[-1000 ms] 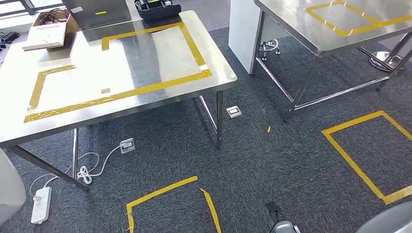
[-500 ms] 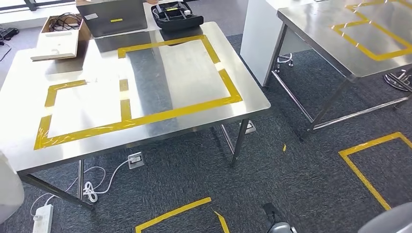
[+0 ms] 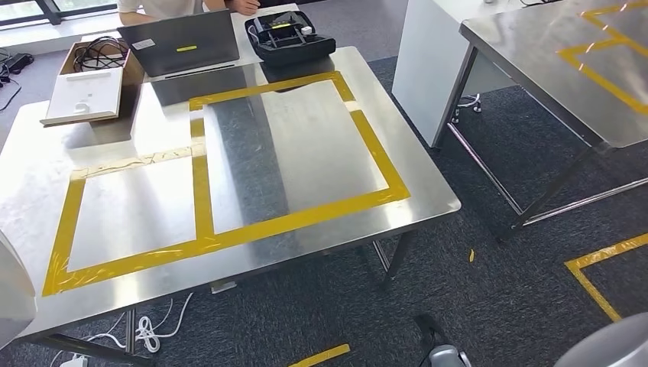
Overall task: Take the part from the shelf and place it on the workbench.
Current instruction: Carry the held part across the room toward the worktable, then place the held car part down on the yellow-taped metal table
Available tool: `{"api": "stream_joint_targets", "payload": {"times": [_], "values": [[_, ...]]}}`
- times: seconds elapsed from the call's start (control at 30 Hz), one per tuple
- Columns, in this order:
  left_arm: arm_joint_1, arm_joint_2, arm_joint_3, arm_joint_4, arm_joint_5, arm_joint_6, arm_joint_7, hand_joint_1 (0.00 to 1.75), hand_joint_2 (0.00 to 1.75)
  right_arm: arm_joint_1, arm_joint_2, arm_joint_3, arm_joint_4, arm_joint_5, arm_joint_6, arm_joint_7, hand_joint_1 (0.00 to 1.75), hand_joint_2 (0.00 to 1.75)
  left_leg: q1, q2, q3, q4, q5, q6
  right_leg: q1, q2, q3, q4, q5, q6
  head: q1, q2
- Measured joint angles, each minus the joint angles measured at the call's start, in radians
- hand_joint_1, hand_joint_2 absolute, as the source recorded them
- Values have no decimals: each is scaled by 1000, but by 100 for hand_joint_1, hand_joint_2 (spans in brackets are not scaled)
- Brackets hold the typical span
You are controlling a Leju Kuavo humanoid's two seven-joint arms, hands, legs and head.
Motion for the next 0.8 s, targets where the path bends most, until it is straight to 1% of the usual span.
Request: {"api": "stream_joint_targets", "payload": {"times": [0.03,0.07,0.1,0.17,0.2,0.23,0.27,0.33,0.37,0.4,0.47,0.53,0.63,0.73,0.8], "values": [[0,0,-1,2,-2,3,0,175,175,0,0,0,0,0,0,0,0,0,3,1,-28,8,-26,-2,0,0,16,0,-13,1,0,0],[0,1,-1,4,-3,5,0,175,175,0,0,0,0,0,1,0,0,0,4,2,-43,-8,-25,-3,0,0,31,0,-24,3,0,0],[1,1,-2,5,-4,7,0,175,175,0,0,0,0,0,1,0,0,0,5,3,-47,-48,7,-1,0,0,46,0,-35,4,0,0],[1,2,-3,8,-4,8,-2,175,175,0,0,0,0,-2,2,1,0,0,2,10,-39,-169,131,9,0,0,68,1,-53,10,-1,0],[1,3,-4,9,-4,8,-2,175,175,1,0,0,0,-3,2,1,0,0,-1,13,-36,-214,173,15,1,1,74,2,-61,14,-1,0],[1,3,-5,11,-4,8,-3,175,175,1,0,-1,0,-5,1,2,0,0,-4,15,-34,-242,202,22,2,1,77,3,-68,20,-2,0],[2,4,-6,12,-4,8,-3,175,175,1,0,-1,0,-5,1,3,0,0,-5,15,-34,-250,213,22,5,1,80,6,-76,22,-2,0],[2,3,-9,13,-4,10,-4,175,175,1,-2,-3,-1,-6,0,5,0,0,-4,11,-28,-250,227,20,7,0,82,7,-83,13,-1,0],[2,3,-10,13,-4,12,-5,175,175,1,-2,-3,-1,-6,0,6,0,0,-4,10,-27,-251,229,18,8,-1,84,6,-84,8,1,0],[3,3,-10,13,-4,13,-5,175,175,1,-3,-4,-1,-6,-1,7,0,0,-5,9,-27,-250,227,21,7,-1,87,3,-83,7,1,0],[3,3,-11,12,-4,17,-6,175,175,0,-3,-4,-1,-6,-1,11,0,0,-6,7,-26,-251,222,28,6,-2,92,-4,-84,12,2,0],[5,4,-11,12,-4,21,-7,175,175,0,-3,-5,-1,-6,-1,16,0,0,-8,6,-25,-249,219,34,4,-3,97,-11,-84,22,2,0],[11,4,-11,9,-4,24,-7,175,175,-1,-3,-6,-1,-6,-1,17,0,0,-12,6,-25,-246,214,43,-3,-4,100,-16,-85,44,2,0],[13,4,-11,7,-4,24,-7,175,175,-1,-3,-7,-1,-6,-1,17,0,0,-18,6,-25,-244,210,53,-10,-4,102,-18,-86,57,2,0],[14,4,-11,4,-4,24,-7,175,175,-2,-3,-7,-1,-6,-1,17,0,0,-18,8,-21,-251,213,62,-12,-3,104,-16,-89,65,2,0]]}}
